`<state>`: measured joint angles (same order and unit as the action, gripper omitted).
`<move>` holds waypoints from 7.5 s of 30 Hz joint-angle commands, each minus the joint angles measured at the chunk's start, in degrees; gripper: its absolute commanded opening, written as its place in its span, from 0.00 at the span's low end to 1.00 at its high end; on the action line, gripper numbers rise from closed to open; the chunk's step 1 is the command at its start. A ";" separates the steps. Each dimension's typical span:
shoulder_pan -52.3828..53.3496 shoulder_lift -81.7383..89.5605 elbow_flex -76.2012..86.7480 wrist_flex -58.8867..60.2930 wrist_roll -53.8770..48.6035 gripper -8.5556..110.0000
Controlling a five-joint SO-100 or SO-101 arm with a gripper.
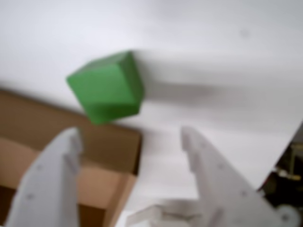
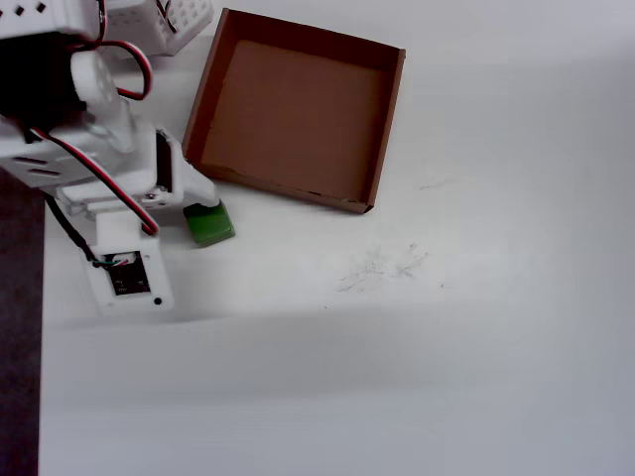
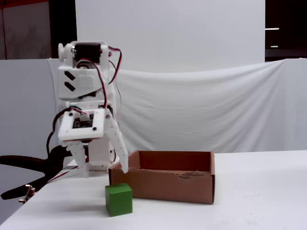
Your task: Grasp a green cube and put it in a box.
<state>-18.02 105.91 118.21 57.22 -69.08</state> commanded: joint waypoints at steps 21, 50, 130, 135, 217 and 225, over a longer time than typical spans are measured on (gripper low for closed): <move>-2.90 -14.77 -14.33 -0.88 -1.85 0.32; -6.06 -20.04 -13.36 -1.23 -1.49 0.31; -30.76 9.49 1.32 11.87 6.33 0.19; -34.98 9.49 3.52 11.07 8.70 0.19; -40.69 16.44 19.34 0.97 11.60 0.26; -29.00 22.94 10.02 6.77 11.07 0.26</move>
<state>-50.10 124.98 132.71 62.93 -57.30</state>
